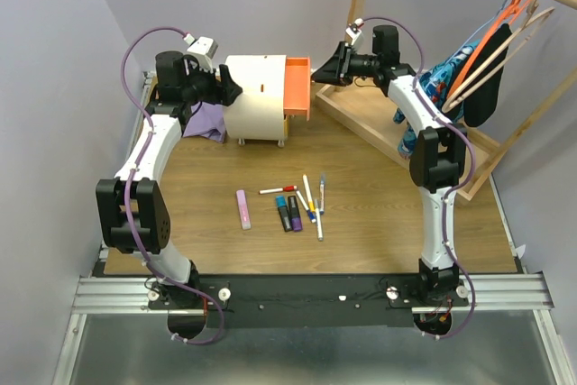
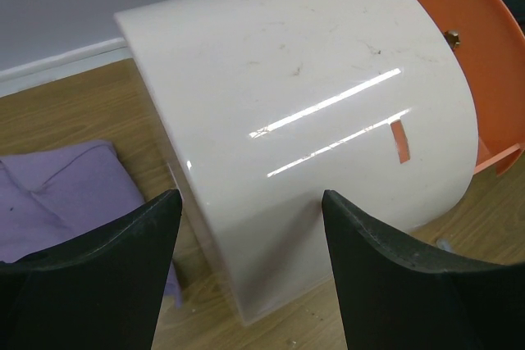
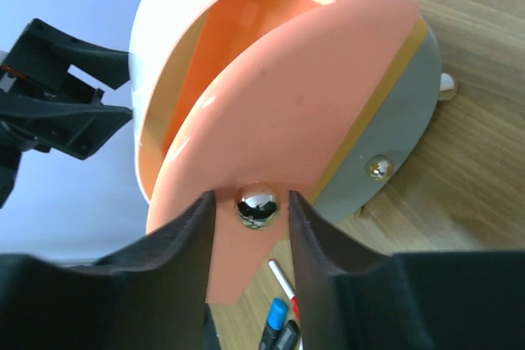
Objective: Sort the stationery into containers
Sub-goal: Open the drawer in the storage box.
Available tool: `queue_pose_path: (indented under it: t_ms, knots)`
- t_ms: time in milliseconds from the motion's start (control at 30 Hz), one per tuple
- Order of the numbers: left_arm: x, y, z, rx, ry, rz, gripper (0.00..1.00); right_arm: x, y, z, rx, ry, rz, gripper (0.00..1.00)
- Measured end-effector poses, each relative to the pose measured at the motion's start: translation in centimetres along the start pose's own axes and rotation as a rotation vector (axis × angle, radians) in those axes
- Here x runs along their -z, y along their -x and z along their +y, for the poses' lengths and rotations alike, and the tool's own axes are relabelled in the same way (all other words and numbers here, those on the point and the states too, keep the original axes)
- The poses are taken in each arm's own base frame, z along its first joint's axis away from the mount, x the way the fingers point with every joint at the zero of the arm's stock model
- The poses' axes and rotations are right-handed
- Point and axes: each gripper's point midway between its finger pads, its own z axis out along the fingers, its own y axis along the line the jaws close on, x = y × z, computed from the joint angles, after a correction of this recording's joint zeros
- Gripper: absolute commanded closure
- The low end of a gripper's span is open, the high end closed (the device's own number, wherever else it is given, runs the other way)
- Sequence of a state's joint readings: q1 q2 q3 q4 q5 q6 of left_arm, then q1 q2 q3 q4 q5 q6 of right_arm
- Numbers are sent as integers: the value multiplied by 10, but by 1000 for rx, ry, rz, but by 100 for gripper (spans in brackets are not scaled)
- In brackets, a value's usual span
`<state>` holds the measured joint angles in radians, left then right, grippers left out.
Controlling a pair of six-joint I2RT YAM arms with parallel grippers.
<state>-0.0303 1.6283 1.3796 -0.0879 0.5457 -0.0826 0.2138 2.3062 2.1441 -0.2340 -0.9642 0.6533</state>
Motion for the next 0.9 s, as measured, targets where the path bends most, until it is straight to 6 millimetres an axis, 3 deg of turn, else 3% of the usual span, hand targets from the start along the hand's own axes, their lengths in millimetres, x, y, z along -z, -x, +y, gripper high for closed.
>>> queue_pose_path:
  t_ms: [367, 600, 900]
  knots:
    - [0, -1, 0, 2, 0, 2, 22, 0, -3, -7, 11, -13, 4, 42]
    - [-1, -2, 0, -1, -1, -4, 22, 9, -29, -16, -40, -49, 49, 42]
    - [2, -4, -2, 6, -2, -11, 22, 31, -42, 12, -5, -53, 54, 43]
